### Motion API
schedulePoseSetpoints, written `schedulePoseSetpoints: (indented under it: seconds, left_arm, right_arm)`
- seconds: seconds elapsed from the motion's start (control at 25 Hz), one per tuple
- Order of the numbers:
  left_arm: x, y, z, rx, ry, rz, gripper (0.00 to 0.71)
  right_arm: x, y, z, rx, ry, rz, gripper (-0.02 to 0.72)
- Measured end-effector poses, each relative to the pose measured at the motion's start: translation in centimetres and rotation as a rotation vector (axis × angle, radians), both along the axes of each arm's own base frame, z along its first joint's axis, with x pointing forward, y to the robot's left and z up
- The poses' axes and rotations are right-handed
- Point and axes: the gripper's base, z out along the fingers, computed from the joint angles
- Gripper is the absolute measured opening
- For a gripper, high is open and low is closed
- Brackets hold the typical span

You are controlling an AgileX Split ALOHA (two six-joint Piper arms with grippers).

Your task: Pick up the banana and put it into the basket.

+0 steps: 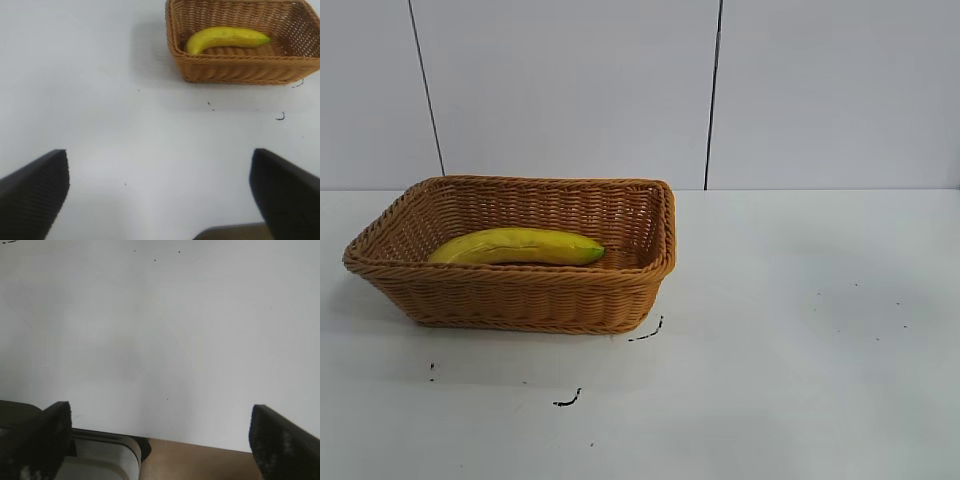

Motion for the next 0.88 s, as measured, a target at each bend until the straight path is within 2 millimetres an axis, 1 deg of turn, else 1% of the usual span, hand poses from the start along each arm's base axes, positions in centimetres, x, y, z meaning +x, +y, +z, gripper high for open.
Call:
schedulePoseSetpoints:
  seconds: [0.04, 0.08, 0.12, 0.16, 0.2, 0.72, 0.88]
  left_arm:
    - [0.0, 0.0, 0.0, 0.0, 0.0, 0.0, 0.695]
    - [0.0, 0.0, 0.0, 0.0, 0.0, 0.0, 0.695]
    - [0.0, 0.0, 0.0, 0.0, 0.0, 0.0, 0.695]
    - [0.0, 0.0, 0.0, 0.0, 0.0, 0.0, 0.695]
    - [0.0, 0.0, 0.0, 0.0, 0.0, 0.0, 0.695]
    - [0.0, 0.0, 0.0, 0.0, 0.0, 0.0, 0.695]
    - [0.0, 0.0, 0.0, 0.0, 0.0, 0.0, 0.695]
  right_arm:
    - [-0.8, 0.0, -0.6, 0.0, -0.04, -0.002, 0.689]
    - [-2.1, 0.0, -1.7, -0.001, -0.11, -0.005, 0.689]
    - [-2.1, 0.0, -1.7, -0.001, -0.11, -0.005, 0.689]
    - [-2.7, 0.0, -2.5, -0.003, -0.141, -0.006, 0.689]
    - [-3.8, 0.0, -3.3, -0.007, -0.185, -0.008, 0.689]
    - [-8.9, 0.1, -2.5, -0.011, -0.551, -0.01, 0.689]
    - [-9.4, 0.1, -2.5, -0.011, -0.581, -0.01, 0.689]
